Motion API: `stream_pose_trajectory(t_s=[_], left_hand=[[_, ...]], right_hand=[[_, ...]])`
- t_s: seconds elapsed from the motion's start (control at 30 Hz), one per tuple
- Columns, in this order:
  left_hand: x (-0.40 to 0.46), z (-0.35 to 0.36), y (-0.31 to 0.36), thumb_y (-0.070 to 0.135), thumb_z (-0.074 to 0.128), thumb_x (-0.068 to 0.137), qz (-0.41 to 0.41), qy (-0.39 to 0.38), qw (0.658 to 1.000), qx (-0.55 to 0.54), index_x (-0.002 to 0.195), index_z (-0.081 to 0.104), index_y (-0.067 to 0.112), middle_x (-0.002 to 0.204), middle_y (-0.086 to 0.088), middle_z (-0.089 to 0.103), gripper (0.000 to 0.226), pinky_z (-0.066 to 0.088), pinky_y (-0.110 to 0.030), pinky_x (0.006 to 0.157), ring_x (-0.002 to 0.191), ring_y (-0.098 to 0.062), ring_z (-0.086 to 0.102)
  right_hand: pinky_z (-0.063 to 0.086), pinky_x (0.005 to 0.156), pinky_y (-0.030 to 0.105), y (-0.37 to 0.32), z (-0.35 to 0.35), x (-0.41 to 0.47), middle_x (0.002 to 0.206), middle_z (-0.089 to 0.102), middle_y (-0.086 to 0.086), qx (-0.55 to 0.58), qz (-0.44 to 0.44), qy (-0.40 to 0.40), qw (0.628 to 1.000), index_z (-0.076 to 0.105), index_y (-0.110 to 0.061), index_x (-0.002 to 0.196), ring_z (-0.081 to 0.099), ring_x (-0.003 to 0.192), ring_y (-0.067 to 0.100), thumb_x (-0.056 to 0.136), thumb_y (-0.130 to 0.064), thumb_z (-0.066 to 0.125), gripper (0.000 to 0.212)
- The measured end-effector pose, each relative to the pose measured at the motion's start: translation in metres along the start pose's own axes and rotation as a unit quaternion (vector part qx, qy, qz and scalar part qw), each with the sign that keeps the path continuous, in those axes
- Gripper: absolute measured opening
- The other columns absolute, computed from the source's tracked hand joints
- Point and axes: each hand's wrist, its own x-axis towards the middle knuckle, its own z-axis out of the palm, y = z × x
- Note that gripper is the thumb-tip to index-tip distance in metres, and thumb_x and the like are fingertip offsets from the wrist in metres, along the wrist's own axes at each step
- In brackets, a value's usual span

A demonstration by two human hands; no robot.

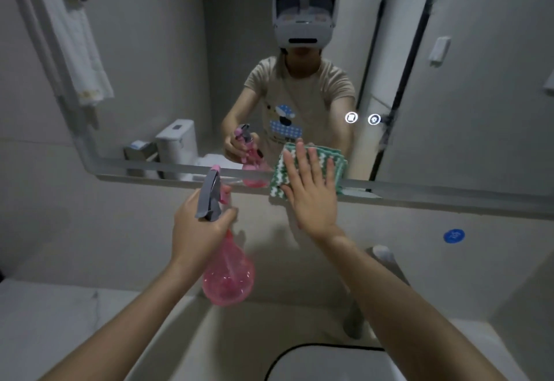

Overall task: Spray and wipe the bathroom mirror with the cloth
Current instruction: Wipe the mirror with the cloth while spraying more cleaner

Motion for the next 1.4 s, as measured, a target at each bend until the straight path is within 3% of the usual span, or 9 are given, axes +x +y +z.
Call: stream_pose_trajectory(t_s=[0.17,0.4,0.6,0.83,0.97,1.07,1.13,1.3,1.4], left_hand=[[0.025,-0.032,-0.020,0.020,0.061,0.061,-0.017,0.006,1.000,-0.010,0.060,0.054,0.026,0.047,0.006,0.048,0.009,0.051,-0.049,0.056,0.050,-0.022,0.050],[0.029,-0.013,-0.008,0.006,0.064,0.072,0.012,-0.012,1.000,-0.010,0.078,0.056,0.010,0.062,-0.003,0.049,0.011,0.038,-0.036,0.054,0.056,-0.016,0.043],[0.011,0.022,0.027,0.019,0.058,0.059,0.062,-0.014,0.998,-0.005,0.060,0.041,0.027,0.056,0.005,0.042,0.019,0.030,-0.029,0.052,0.050,-0.007,0.038],[-0.014,0.067,0.043,0.011,0.068,0.068,0.082,-0.026,0.996,0.015,0.069,0.050,0.011,0.060,-0.004,0.047,0.018,0.035,-0.035,0.053,0.054,-0.016,0.041],[-0.030,0.092,0.051,0.008,0.073,0.072,0.071,-0.035,0.997,0.004,0.068,0.050,0.022,0.060,-0.001,0.048,0.027,0.042,-0.038,0.055,0.054,-0.019,0.045],[-0.041,0.108,0.056,0.020,0.068,0.067,0.074,-0.046,0.996,0.007,0.074,0.055,0.013,0.061,-0.005,0.050,0.017,0.045,-0.044,0.055,0.056,-0.023,0.049],[-0.047,0.116,0.058,0.016,0.069,0.067,0.077,-0.052,0.996,0.008,0.073,0.054,0.014,0.060,-0.001,0.049,0.016,0.040,-0.039,0.052,0.054,-0.017,0.045],[-0.052,0.117,0.058,0.004,0.070,0.071,0.070,-0.066,0.995,-0.009,0.073,0.055,0.021,0.056,0.005,0.048,0.023,0.037,-0.021,0.047,0.046,-0.004,0.044],[-0.046,0.104,0.048,0.018,0.064,0.064,0.054,-0.062,0.997,-0.011,0.069,0.054,0.024,0.056,0.002,0.047,0.012,0.042,-0.038,0.051,0.052,-0.016,0.047]], right_hand=[[-0.004,0.117,0.047,-0.051,0.010,0.018,0.156,-0.018,0.005,-0.010,-0.031,-0.005,0.999,0.001,-0.019,0.151,-0.007,0.145,0.024,0.098,-0.042,0.032,0.066],[0.009,0.116,0.045,-0.038,-0.001,0.026,0.158,-0.001,0.004,-0.031,-0.085,0.016,0.996,0.012,-0.021,0.151,0.007,0.145,0.020,0.097,-0.040,0.040,0.064],[0.007,0.116,0.045,0.012,-0.030,0.041,0.156,0.022,0.006,-0.035,-0.074,0.033,0.996,0.024,-0.021,0.149,0.011,0.144,0.020,0.096,-0.039,0.045,0.060],[0.009,0.116,0.047,0.088,-0.038,0.006,0.157,0.017,0.007,-0.046,-0.044,0.029,0.998,0.016,-0.019,0.151,0.007,0.145,0.022,0.096,-0.041,0.044,0.065],[0.005,0.116,0.045,0.134,-0.041,-0.016,0.159,0.005,0.006,-0.049,-0.018,0.021,0.998,0.007,-0.020,0.151,0.001,0.145,0.021,0.098,-0.042,0.034,0.064],[0.004,0.117,0.045,0.165,-0.046,-0.032,0.157,-0.004,0.003,-0.040,0.022,0.019,0.999,0.004,-0.020,0.151,-0.002,0.145,0.019,0.098,-0.042,0.030,0.063],[0.005,0.117,0.047,0.179,-0.049,-0.039,0.157,-0.005,0.003,-0.036,0.045,0.019,0.998,0.006,-0.018,0.151,-0.003,0.146,0.019,0.099,-0.041,0.028,0.061],[0.000,0.117,0.046,0.166,-0.046,-0.041,0.155,-0.021,0.001,-0.016,0.101,0.026,0.994,-0.007,-0.020,0.150,-0.010,0.145,0.020,0.098,-0.039,0.027,0.065],[-0.007,0.116,0.044,0.143,-0.039,-0.040,0.153,-0.028,0.001,0.007,0.160,0.021,0.987,-0.015,-0.020,0.148,-0.018,0.143,0.020,0.096,-0.039,0.028,0.070]])
